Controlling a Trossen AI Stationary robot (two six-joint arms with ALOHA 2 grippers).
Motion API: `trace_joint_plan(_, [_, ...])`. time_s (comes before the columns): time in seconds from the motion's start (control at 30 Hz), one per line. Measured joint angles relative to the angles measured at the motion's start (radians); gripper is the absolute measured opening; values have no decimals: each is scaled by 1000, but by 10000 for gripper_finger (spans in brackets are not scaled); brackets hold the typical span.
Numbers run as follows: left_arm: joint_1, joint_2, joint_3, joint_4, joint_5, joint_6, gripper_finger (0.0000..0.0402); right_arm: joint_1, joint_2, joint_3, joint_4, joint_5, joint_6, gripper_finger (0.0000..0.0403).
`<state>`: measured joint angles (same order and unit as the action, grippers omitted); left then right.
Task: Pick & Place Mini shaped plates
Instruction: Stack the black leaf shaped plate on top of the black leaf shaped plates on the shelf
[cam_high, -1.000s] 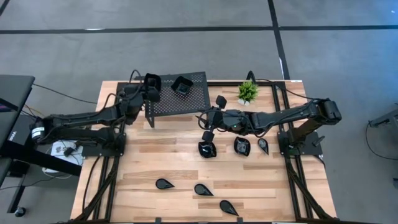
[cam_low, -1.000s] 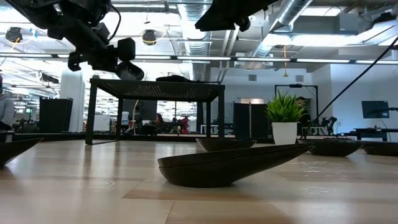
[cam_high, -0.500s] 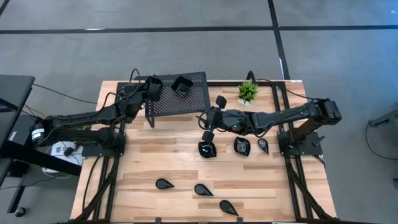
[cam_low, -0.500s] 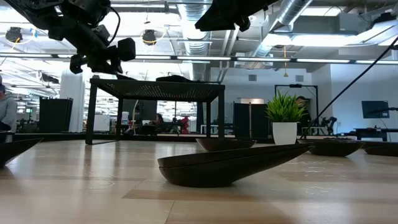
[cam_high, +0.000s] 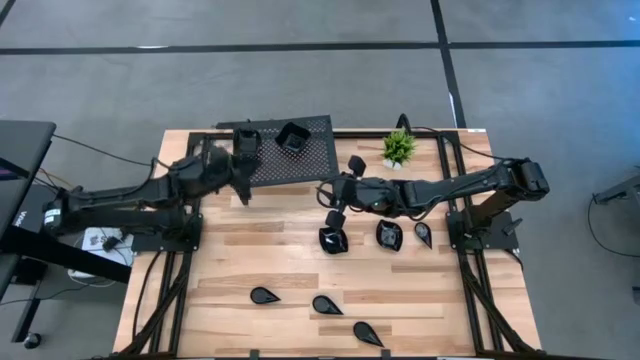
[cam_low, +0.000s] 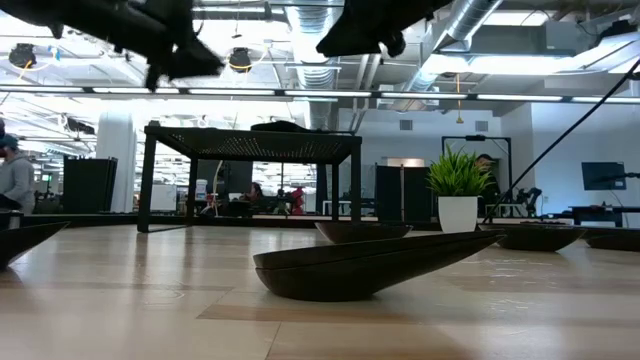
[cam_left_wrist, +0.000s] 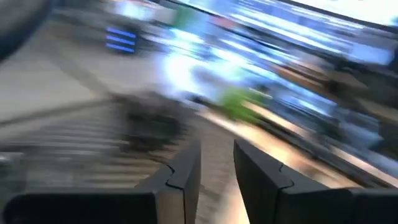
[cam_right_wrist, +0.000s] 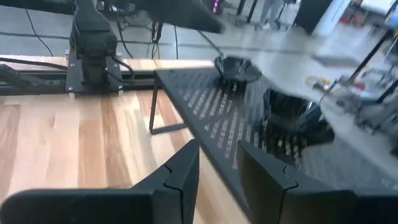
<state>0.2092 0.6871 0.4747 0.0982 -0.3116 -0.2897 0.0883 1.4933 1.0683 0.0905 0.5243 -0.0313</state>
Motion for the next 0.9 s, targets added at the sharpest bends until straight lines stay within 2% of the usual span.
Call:
trace_joint_plan(0.1, [-77,1,0,-1,242,-9,97,-17,0,0,-79,-3,43,103])
trace_joint_plan(0.17, [-134,15,0,2,316,-8,97,-28,0,0,-135,-5,93,103])
trace_joint_plan(0.37, [-291,123,0,14,327,100,97,-19,0,0,-269,-123,244,103])
trace_joint_plan(0.47, [-351,234,0,83,327,180,97,1,0,0,-302,-151,283,103])
trace_joint_plan(0.57, [-396,378,0,226,327,284,97,13,0,0,-303,-161,284,103])
trace_joint_plan(0.67, [-417,520,9,360,340,361,97,10,0,0,-301,-161,287,103])
trace_joint_plan(0.77, [-418,644,65,375,367,366,97,7,0,0,-326,-199,304,103])
trace_joint_plan(0.83, [-417,715,100,378,367,368,97,3,0,0,-389,-267,349,103])
trace_joint_plan(0.9, [-417,778,132,375,368,388,97,6,0,-1,-472,-291,419,103])
